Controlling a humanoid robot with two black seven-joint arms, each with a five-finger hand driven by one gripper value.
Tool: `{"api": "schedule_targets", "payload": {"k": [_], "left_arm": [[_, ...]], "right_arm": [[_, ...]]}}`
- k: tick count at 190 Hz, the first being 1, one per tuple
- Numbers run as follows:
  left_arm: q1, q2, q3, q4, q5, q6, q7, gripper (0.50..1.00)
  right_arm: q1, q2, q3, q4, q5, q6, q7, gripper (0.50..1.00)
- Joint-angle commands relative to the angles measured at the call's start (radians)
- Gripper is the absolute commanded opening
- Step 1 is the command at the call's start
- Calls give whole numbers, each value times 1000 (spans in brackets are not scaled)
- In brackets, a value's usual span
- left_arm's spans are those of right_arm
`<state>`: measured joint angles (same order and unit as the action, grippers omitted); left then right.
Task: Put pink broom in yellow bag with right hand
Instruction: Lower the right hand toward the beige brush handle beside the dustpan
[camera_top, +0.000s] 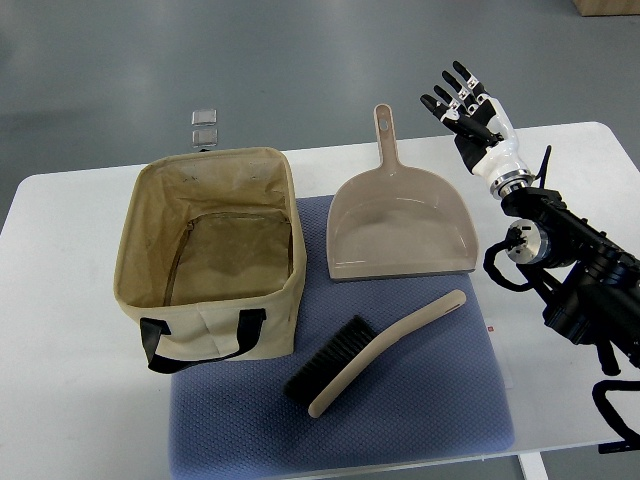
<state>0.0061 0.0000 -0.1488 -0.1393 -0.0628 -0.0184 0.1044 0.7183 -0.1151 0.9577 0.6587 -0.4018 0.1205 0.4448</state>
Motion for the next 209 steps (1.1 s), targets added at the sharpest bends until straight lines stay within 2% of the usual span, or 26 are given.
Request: {"api": "schedule_targets", "payload": {"k": [1,53,92,117,137,153,172,209], "left_arm": [[0,0,0,1,0,0,0,1000],[0,0,0,0,0,0,0,1000],[0,0,0,1,0,0,0,1000],[0,0,0,0,0,2,0,1000],[0,0,0,1,0,0,0,1000],[0,0,0,0,0,0,0,1000],[0,0,0,1,0,0,0,1000],[0,0,0,1,0,0,0,1000]], "right_arm": [[10,-11,0,-8,0,-12,0,930],[47,-52,-27,-5,0,-48,-1,930],[76,-58,-158,1,-11,-56,3,930],[116,-140,-286,18,-114,-56,5,930],[144,-225,-379,87,-204,-48,3,930],[153,-322,-458,186,-292,-33,3,930],[170,-428,-504,285,-410,28,3,930],[182,-572,-519,440,-683,148,2,930]]}}
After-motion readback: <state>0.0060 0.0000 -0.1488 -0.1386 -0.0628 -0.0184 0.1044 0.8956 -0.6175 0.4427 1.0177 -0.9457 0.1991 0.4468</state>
